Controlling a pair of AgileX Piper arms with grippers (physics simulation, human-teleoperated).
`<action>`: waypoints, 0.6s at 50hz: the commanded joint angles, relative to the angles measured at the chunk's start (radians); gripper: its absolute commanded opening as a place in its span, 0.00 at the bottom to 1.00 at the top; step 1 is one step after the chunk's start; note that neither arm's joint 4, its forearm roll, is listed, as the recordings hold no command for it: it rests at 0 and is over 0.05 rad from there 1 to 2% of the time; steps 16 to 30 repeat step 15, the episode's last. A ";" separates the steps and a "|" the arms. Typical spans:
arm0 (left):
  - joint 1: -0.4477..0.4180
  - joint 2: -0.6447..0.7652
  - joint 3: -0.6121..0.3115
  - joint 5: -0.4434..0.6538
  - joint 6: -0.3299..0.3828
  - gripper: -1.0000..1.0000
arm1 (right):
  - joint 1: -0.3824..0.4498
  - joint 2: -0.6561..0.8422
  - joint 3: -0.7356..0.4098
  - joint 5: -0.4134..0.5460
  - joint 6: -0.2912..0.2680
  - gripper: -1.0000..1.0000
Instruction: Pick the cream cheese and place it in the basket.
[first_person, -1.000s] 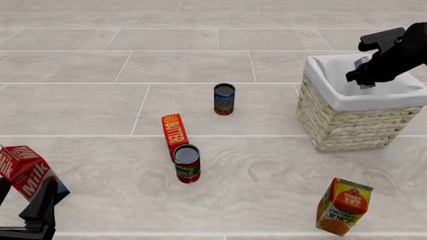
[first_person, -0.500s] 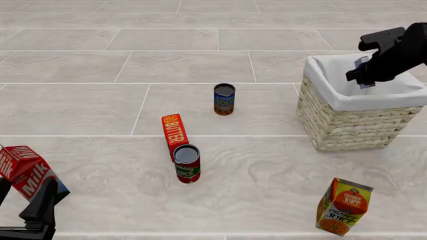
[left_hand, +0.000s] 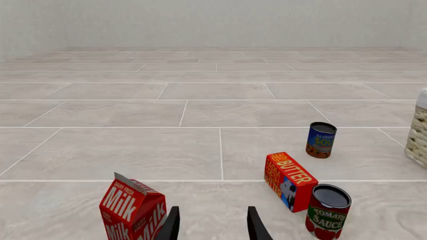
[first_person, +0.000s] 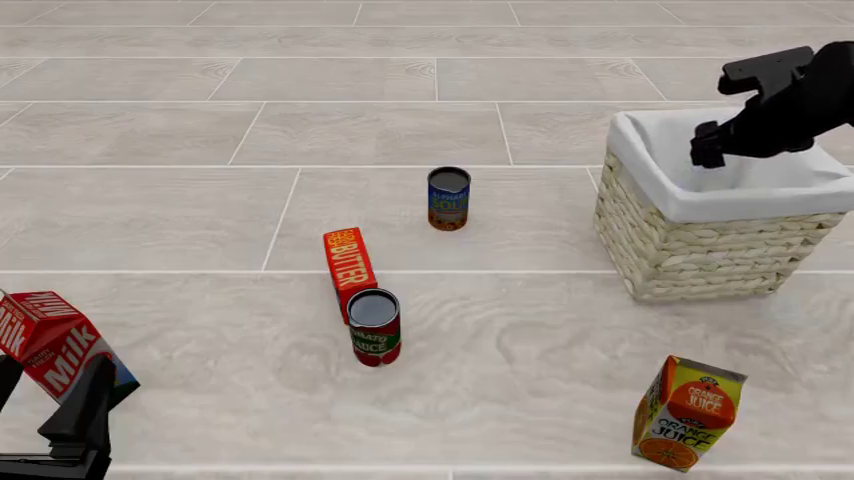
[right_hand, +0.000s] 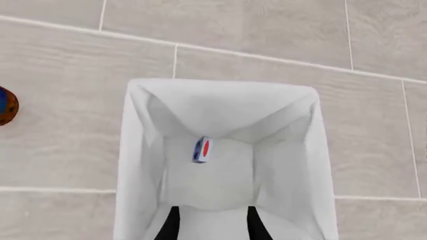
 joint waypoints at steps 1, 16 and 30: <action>0.000 0.000 0.000 0.000 0.000 1.00 | -0.001 -0.038 0.028 -0.035 0.012 1.00; 0.000 0.000 0.000 0.000 0.000 1.00 | 0.039 -0.222 0.170 -0.133 0.072 1.00; 0.000 0.000 0.000 0.000 0.000 1.00 | 0.039 -0.222 0.170 -0.133 0.072 1.00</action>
